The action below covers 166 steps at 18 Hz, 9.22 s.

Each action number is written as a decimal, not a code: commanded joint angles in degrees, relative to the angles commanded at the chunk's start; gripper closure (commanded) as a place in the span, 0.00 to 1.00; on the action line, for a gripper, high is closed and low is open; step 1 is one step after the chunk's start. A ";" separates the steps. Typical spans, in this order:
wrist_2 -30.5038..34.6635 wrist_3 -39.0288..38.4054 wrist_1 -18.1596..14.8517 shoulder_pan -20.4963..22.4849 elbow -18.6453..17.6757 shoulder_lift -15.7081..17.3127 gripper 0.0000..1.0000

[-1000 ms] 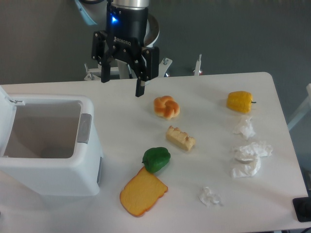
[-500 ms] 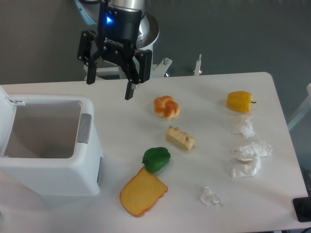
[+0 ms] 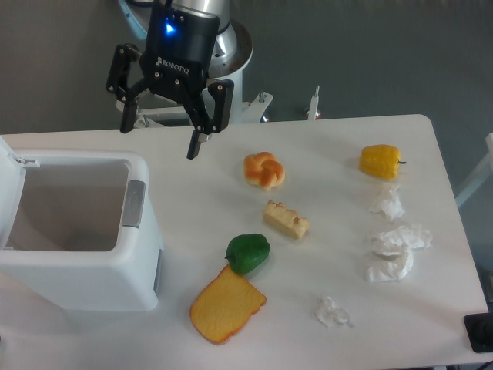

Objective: Close the trash can

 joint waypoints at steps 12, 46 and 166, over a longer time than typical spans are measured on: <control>-18.91 -5.65 0.79 -3.07 -0.08 0.08 0.00; -25.95 -7.32 5.62 -21.44 -0.96 -1.06 0.00; 2.70 -5.13 6.15 -14.15 -8.52 -3.70 0.00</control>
